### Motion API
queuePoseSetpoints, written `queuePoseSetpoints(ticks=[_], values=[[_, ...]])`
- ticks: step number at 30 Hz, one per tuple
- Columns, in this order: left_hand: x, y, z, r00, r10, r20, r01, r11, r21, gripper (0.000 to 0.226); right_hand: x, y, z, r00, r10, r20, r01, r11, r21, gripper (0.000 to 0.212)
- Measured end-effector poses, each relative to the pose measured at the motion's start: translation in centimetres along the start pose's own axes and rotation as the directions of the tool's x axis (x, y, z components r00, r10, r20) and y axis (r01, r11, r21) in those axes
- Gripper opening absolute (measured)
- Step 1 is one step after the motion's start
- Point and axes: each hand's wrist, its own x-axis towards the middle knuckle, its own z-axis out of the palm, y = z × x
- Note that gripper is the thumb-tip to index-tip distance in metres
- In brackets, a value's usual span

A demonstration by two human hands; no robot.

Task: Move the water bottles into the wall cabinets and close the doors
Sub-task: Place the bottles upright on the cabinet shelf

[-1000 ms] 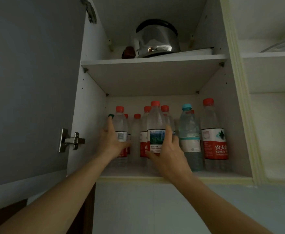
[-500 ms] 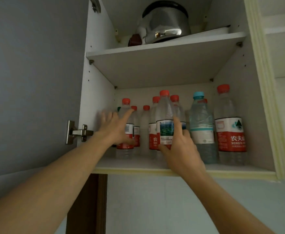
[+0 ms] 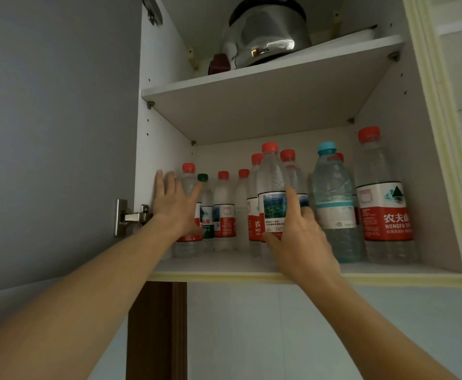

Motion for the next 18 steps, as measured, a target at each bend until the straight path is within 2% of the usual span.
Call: queuePoseSetpoints(ticks=[11,13,14,15,17,18], values=[[-0.8,0.9,-0.4,0.999,-0.043,0.003,0.043,0.998,0.045,0.117,-0.4,0.0,-0.2,0.999,0.021,-0.049,-0.022,1.0,-0.016,0.091],[-0.9,1.6,-0.4,0.994,0.011,-0.111,-0.019,0.998,-0.067,0.112,-0.4,0.0,-0.2,0.997,0.019,-0.071,-0.021,0.999,-0.038,0.091],[-0.9,2.1,-0.3,0.979,0.039,-0.2,-0.083,0.973,-0.216,0.104,-0.5,0.0,-0.2,0.997,0.02,-0.075,-0.023,0.999,-0.046,0.091],[-0.8,2.7,-0.4,0.959,0.035,-0.28,-0.159,0.888,-0.432,0.094,-0.5,-0.1,-0.1,0.997,0.022,-0.078,-0.026,0.999,-0.048,0.091],[-0.6,4.1,-0.9,0.957,-0.017,-0.288,-0.236,0.526,-0.817,0.078,-0.5,0.0,-0.1,0.996,0.026,-0.08,-0.03,0.999,-0.044,0.091],[-0.4,4.8,-1.2,0.97,-0.016,-0.244,-0.223,0.359,-0.907,0.075,-0.5,0.0,-0.1,0.997,0.028,-0.078,-0.031,0.999,-0.04,0.091]])
